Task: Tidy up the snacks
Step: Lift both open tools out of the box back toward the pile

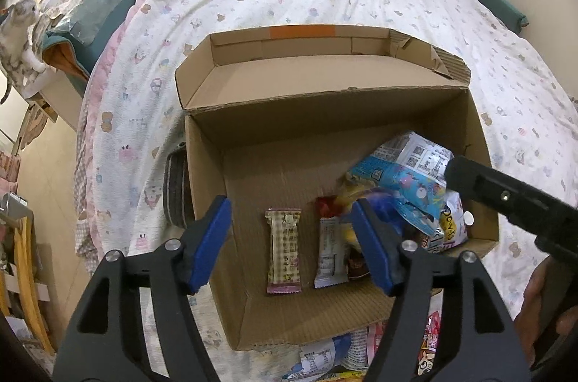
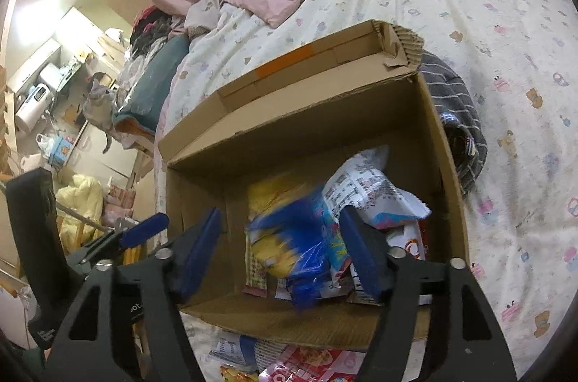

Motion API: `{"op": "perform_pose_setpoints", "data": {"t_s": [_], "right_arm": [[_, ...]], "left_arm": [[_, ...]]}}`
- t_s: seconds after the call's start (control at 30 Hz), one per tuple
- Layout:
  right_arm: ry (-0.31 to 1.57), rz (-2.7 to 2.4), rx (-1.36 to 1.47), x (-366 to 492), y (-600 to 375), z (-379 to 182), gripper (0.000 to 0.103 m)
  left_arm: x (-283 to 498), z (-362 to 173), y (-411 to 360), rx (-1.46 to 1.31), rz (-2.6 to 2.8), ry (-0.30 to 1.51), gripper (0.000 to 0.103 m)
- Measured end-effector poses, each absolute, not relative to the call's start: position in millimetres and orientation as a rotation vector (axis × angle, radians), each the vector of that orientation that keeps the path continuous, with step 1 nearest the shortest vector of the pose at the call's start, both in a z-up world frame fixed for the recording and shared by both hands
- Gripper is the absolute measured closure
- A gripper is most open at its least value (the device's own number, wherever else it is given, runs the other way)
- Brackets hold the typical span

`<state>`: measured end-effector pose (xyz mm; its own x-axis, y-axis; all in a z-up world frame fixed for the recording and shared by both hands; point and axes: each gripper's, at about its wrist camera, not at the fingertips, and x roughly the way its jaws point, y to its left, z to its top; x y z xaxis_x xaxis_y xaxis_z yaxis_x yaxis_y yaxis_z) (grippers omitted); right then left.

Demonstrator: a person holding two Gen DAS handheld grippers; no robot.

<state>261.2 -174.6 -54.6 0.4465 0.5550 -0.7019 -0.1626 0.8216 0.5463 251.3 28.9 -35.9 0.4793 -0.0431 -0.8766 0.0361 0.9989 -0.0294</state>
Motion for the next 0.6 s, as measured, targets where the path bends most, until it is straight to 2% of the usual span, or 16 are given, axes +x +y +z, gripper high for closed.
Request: {"op": "perform_pose_setpoints", "data": {"t_s": [0.6], "right_arm": [[0.976,0.447,0.446,238.4,-188.2,-37.1,0.031]], "left_arm": [[220.3,-6.9,56.3,-0.087,0.012,1.000,0.037]]}}
